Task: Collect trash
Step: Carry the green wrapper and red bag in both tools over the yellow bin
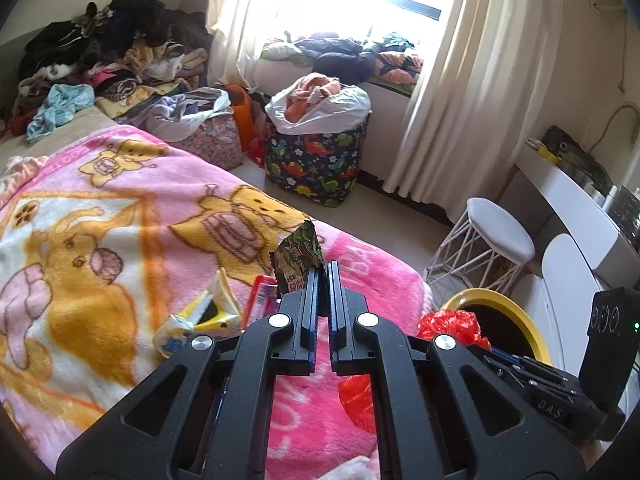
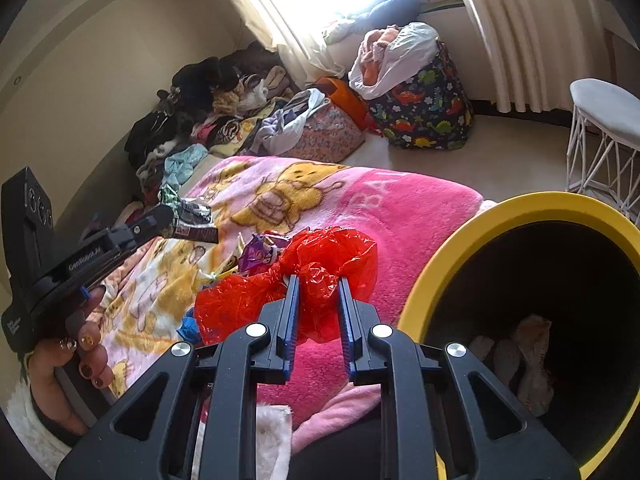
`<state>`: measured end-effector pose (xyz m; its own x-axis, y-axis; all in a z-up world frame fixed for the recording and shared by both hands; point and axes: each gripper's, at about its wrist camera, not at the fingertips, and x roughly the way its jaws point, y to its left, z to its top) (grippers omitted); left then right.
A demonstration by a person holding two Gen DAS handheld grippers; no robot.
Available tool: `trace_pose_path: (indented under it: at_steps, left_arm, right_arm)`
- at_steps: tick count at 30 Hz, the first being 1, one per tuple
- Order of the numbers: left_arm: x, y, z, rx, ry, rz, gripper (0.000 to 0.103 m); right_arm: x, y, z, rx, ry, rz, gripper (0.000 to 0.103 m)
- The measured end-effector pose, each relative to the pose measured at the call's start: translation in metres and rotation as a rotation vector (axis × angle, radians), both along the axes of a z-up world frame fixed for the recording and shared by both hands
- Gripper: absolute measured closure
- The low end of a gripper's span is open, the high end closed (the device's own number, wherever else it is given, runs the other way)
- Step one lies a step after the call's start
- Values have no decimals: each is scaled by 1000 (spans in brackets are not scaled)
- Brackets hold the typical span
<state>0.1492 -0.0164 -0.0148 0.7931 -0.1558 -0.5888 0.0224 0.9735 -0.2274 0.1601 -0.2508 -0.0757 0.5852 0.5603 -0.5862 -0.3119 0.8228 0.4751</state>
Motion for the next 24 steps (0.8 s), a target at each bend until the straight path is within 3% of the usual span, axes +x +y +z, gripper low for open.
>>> trace_pose_path:
  at_steps: [24]
  left_arm:
    - [-8,-49,7,6,-18,-117,102]
  right_arm:
    - [-17,-59,7,40,-24,-149,85]
